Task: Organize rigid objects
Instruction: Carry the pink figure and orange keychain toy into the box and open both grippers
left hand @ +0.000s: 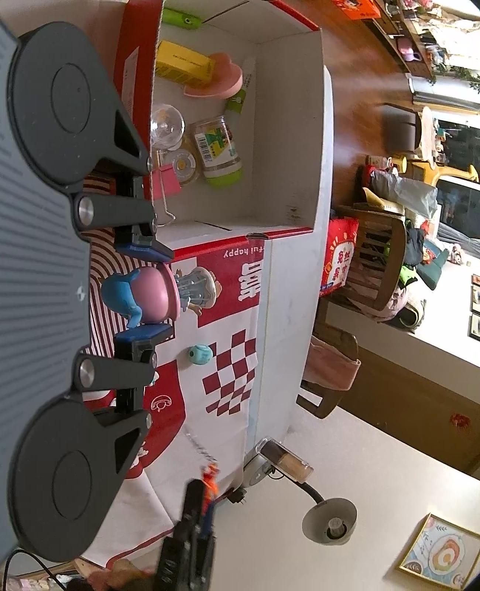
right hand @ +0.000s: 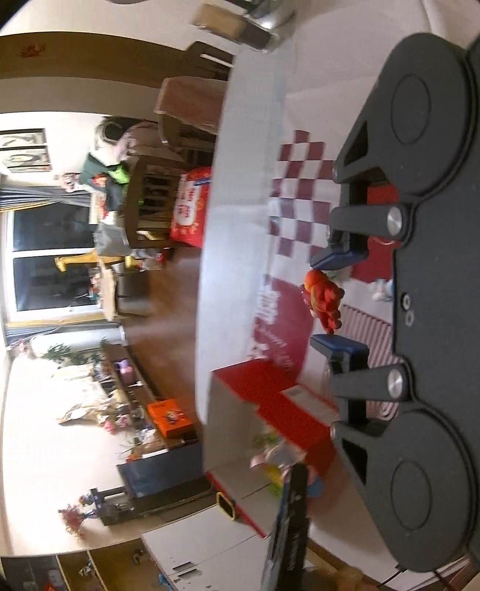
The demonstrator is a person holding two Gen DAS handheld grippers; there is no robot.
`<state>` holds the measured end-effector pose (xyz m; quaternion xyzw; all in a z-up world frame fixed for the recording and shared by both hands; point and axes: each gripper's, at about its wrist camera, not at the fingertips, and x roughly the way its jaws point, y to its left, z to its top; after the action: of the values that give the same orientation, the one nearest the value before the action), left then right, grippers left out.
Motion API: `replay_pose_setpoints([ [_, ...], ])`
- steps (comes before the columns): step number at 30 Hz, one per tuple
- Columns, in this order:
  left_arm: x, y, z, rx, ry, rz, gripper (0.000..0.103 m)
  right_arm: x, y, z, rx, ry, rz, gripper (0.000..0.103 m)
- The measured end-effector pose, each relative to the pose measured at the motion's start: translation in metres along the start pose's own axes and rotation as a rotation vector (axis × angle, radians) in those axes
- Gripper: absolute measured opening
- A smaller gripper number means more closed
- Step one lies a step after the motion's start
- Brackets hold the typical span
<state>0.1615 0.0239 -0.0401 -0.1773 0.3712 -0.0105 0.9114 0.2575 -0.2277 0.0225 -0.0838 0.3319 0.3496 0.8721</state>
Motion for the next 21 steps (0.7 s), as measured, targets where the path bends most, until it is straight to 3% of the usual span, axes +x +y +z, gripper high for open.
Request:
replay_pose_setpoints([
  [9, -0.019, 0.011, 0.014, 0.035, -0.025, 0.012, 0.036, 0.002, 0.038, 0.030, -0.063, -0.021, 0.029, 0.037],
  [21, -0.046, 0.065, 0.036, 0.070, -0.040, 0.124, 0.036, 0.050, 0.129, 0.053, -0.164, -0.020, 0.157, 0.037],
])
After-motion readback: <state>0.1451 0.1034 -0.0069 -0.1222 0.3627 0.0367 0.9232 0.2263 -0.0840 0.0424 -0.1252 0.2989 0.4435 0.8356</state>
